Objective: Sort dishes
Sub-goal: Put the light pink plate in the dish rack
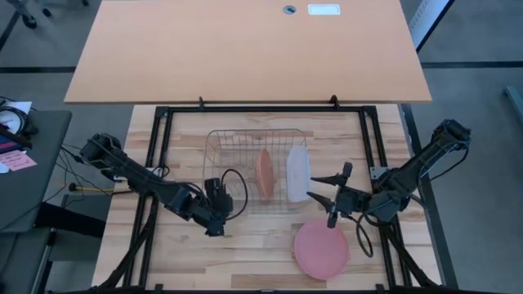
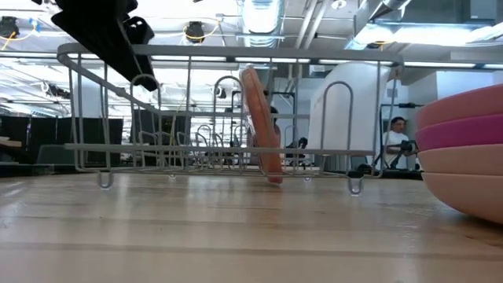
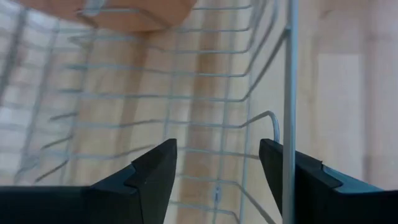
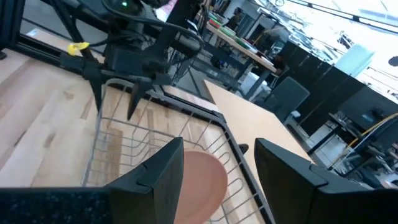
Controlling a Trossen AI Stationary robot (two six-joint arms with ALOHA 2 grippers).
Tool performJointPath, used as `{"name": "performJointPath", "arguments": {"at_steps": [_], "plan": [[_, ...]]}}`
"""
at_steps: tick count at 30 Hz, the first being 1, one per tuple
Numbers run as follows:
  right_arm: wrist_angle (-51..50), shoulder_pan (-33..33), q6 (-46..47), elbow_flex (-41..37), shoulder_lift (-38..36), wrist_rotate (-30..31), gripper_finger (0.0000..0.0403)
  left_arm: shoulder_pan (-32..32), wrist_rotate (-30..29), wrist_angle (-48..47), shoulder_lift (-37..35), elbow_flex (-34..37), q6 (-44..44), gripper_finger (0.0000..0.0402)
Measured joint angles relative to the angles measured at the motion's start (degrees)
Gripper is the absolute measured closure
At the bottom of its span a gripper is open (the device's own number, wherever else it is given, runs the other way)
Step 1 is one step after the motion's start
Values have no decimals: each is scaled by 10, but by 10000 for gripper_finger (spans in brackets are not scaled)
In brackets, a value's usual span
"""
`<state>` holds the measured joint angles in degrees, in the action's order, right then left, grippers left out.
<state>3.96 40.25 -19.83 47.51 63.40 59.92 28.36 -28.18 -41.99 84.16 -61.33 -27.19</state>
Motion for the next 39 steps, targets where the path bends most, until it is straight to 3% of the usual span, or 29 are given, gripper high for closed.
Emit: {"name": "performJointPath", "arguments": {"at_steps": [9, 14, 25, 31, 39], "plan": [[-4, -3, 0, 0, 0, 0, 203, 3, -84, -5, 2, -1, -53, 173], [-22, -5, -1, 0, 0, 0, 203, 24, -126, -2, 15, -1, -23, 192], [-38, -25, 3, 0, 0, 0, 203, 29, -107, -23, 12, -1, 17, 286], [-47, -25, 20, 0, 0, -1, 203, 41, -104, -21, 12, -1, 33, 299], [-142, -29, 117, 0, 0, -31, 203, 50, -92, -20, 12, -1, 35, 299]]}}
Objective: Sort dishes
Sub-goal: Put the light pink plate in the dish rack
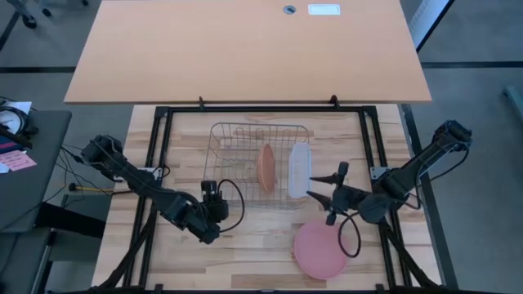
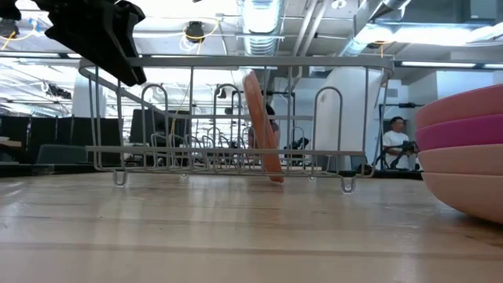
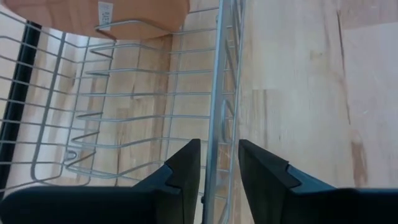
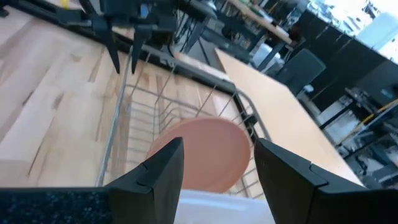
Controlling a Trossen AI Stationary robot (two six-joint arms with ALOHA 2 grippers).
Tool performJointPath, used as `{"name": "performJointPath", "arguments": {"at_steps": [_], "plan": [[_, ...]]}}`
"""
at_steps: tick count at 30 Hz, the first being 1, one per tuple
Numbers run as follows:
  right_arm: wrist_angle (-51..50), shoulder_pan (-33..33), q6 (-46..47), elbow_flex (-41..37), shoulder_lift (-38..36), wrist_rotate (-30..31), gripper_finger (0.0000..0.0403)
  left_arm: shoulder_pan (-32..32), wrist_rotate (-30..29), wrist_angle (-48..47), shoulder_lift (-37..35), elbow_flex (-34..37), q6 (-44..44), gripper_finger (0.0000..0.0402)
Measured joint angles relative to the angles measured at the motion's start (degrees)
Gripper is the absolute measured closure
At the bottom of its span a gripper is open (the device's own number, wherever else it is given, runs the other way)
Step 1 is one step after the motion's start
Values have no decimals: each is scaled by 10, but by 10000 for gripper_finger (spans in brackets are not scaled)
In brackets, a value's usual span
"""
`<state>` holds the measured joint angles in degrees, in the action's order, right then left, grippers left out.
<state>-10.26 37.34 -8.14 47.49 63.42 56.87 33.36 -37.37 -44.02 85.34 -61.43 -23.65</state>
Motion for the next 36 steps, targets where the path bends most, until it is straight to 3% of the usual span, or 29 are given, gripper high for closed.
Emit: {"name": "performJointPath", "arguments": {"at_steps": [10, 18, 22, 28, 36], "plan": [[-10, -7, 12, 0, 0, -3, 203, -2, 17, 29, 0, 0, -28, 292], [-13, -7, 12, 0, 0, -15, 203, -4, 57, 28, -2, 0, -40, 220], [-13, -7, 11, 0, 0, -15, 203, 0, 58, 0, -4, -17, -36, 204], [-14, -7, 8, 0, 0, -15, 203, 6, 52, -77, -4, -69, -45, 217], [-15, -7, 0, 0, 0, -15, 203, -6, 60, -94, 0, -66, -42, 274]]}}
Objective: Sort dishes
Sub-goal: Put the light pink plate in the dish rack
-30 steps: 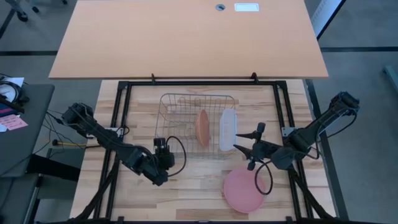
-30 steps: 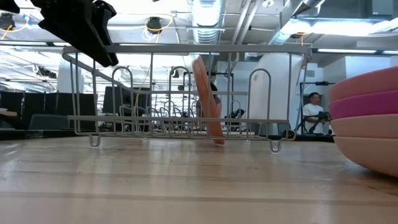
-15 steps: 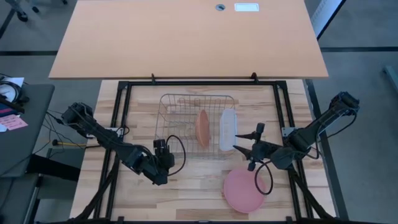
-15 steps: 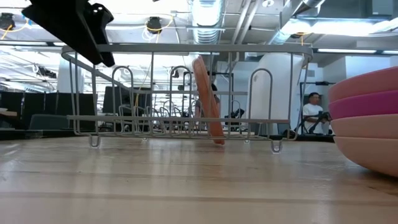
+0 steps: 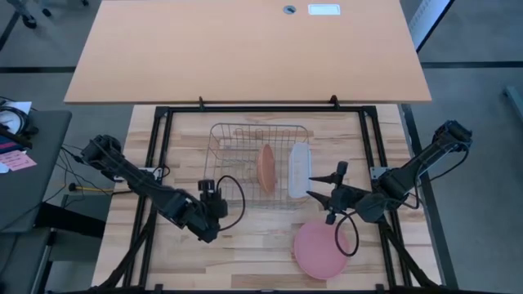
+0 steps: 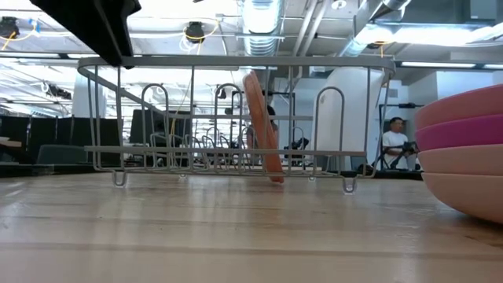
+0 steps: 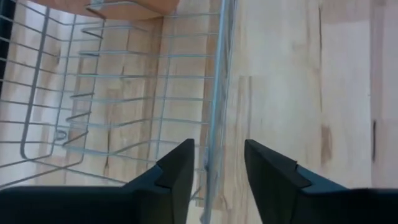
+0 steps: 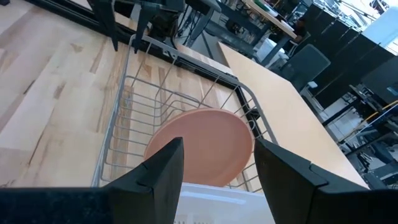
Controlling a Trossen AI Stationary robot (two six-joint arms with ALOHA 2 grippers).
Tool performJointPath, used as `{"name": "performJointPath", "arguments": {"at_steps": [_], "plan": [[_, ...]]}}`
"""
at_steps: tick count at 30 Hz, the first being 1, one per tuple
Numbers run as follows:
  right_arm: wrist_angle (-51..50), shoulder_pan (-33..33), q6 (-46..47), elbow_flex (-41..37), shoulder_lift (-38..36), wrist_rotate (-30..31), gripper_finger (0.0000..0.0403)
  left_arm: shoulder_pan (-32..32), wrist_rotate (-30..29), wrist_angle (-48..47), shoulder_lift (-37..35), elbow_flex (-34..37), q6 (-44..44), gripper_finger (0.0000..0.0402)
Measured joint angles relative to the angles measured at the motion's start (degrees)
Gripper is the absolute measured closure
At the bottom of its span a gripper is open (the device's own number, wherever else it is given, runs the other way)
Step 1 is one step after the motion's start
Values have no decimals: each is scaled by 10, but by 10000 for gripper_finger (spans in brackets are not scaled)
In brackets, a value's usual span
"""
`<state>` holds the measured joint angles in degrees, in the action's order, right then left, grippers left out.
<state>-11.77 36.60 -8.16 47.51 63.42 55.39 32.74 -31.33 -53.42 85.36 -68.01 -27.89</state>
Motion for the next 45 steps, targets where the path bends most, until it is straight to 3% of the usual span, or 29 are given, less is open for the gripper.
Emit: {"name": "performJointPath", "arguments": {"at_steps": [12, 25, 37, 45], "plan": [[-2, 0, -1, 0, 0, 0, 203, -20, -4, 37, 0, 0, 30, 394], [-3, 0, -13, 0, -6, 1, 203, -63, 8, 158, 10, 1, 86, 398], [-4, 33, -13, 0, -76, 2, 203, -86, 29, 202, 45, -1, 141, 396], [-11, 39, -13, 0, -84, 1, 203, -101, 39, 216, 46, -5, 189, 397]]}}
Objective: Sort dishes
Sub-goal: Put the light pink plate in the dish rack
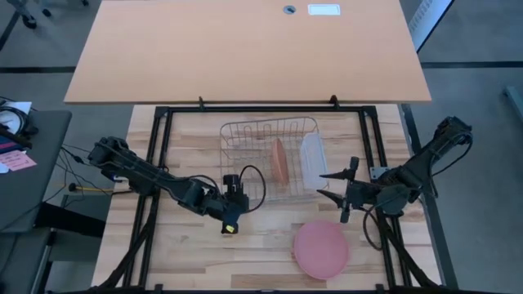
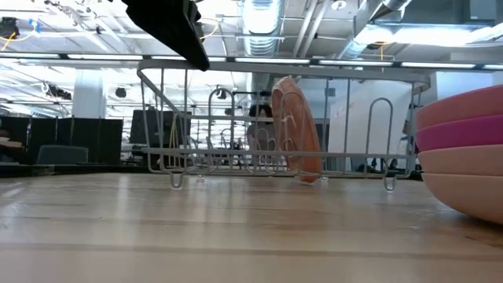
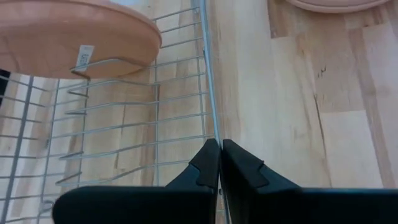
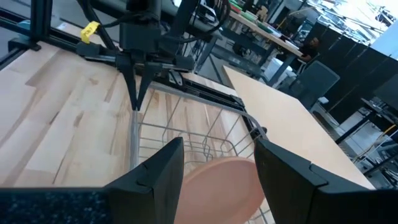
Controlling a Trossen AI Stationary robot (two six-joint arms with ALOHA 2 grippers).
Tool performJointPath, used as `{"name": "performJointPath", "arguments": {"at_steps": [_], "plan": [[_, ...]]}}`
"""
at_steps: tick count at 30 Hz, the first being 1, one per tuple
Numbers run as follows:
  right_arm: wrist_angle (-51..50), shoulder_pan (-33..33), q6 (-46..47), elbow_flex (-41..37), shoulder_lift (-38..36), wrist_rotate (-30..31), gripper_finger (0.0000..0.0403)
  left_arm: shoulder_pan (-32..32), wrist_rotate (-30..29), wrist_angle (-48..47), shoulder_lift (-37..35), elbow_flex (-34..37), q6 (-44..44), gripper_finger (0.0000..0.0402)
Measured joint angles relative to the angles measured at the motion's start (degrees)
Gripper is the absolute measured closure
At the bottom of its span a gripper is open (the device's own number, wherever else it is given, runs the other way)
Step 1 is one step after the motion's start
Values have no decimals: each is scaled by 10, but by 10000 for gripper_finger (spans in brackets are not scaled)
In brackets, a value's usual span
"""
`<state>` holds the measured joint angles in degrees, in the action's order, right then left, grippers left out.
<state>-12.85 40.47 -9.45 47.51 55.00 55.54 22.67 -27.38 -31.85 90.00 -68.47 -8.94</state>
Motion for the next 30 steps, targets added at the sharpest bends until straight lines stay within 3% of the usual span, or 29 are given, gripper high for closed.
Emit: {"name": "performJointPath", "arguments": {"at_steps": [10, 19, 24, 30], "plan": [[1, 0, 0, 0, 1, 0, 203, -20, 19, 32, 1, 0, 39, 398], [-2, 4, 23, 0, -11, 0, 203, -27, 18, 67, 1, 0, -2, 354], [-44, 21, 108, 0, -37, 1, 203, -27, 31, 88, 1, 0, -12, 324], [-167, 81, 314, 0, -46, -1, 203, -19, 28, 81, -25, 0, 15, 306]]}}
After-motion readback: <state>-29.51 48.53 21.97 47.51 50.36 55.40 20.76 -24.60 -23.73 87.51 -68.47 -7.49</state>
